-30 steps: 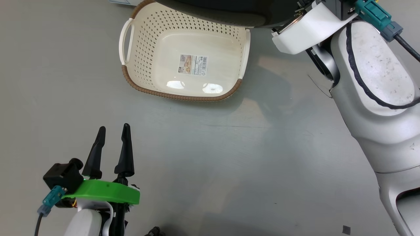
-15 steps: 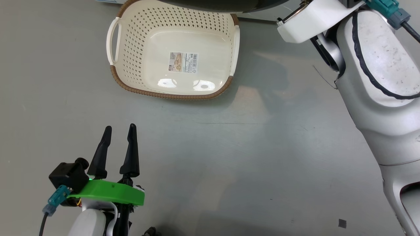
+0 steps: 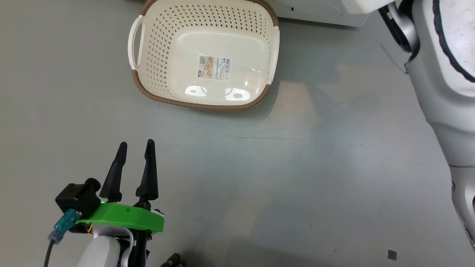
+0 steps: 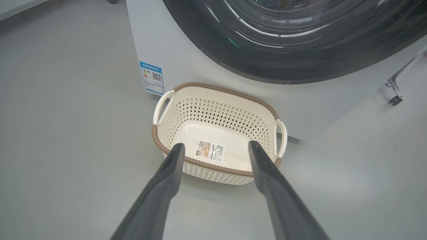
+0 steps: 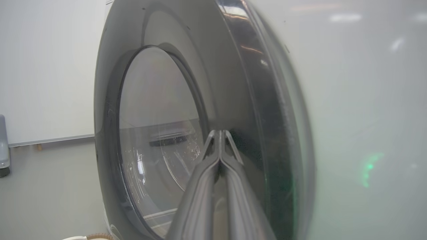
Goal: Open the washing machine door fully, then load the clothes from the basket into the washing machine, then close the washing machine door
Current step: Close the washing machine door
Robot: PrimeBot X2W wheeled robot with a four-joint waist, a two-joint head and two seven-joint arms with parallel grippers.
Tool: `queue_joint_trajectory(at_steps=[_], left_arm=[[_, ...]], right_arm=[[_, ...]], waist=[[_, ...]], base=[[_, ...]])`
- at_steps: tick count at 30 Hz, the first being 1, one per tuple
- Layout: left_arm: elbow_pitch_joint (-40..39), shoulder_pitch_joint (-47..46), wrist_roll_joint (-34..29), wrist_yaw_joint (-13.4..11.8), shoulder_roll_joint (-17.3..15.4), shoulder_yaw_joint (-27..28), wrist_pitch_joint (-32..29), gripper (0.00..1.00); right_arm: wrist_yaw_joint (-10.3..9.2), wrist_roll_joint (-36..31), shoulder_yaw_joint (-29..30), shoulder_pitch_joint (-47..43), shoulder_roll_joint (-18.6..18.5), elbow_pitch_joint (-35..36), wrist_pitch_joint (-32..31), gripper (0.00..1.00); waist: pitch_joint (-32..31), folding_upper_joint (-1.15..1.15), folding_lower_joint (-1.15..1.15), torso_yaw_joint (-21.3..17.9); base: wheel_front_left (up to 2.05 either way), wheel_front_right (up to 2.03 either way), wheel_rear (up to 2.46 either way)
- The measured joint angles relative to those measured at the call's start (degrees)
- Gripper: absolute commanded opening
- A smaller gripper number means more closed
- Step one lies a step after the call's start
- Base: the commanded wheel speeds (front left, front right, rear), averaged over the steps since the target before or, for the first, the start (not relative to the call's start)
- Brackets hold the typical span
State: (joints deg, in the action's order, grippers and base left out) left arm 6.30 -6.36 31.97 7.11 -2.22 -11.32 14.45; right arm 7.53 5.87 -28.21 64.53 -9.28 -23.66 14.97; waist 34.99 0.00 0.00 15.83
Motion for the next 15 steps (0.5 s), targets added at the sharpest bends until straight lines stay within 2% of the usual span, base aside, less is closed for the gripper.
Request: queue_joint_trajectory(at_steps=[7,15], left_arm=[[0.0,-0.1,0.3,0.0,0.0,-0.3,0.0,1.00],[0.1,-0.1,0.4,0.0,0.0,0.1,0.0,1.00]], right_arm=[[-0.02,-1.8,1.9,3.3,-2.0,-1.5,0.0,0.00],[-0.18,-2.1,2.2,3.2,-2.1,-2.2,0.1,0.00]], waist=[[-0.2,0.00,0.00,0.6],[-1.0,0.00,0.00,0.6]], base=[[0.00,0.00,0.00],[0.00,0.00,0.00]])
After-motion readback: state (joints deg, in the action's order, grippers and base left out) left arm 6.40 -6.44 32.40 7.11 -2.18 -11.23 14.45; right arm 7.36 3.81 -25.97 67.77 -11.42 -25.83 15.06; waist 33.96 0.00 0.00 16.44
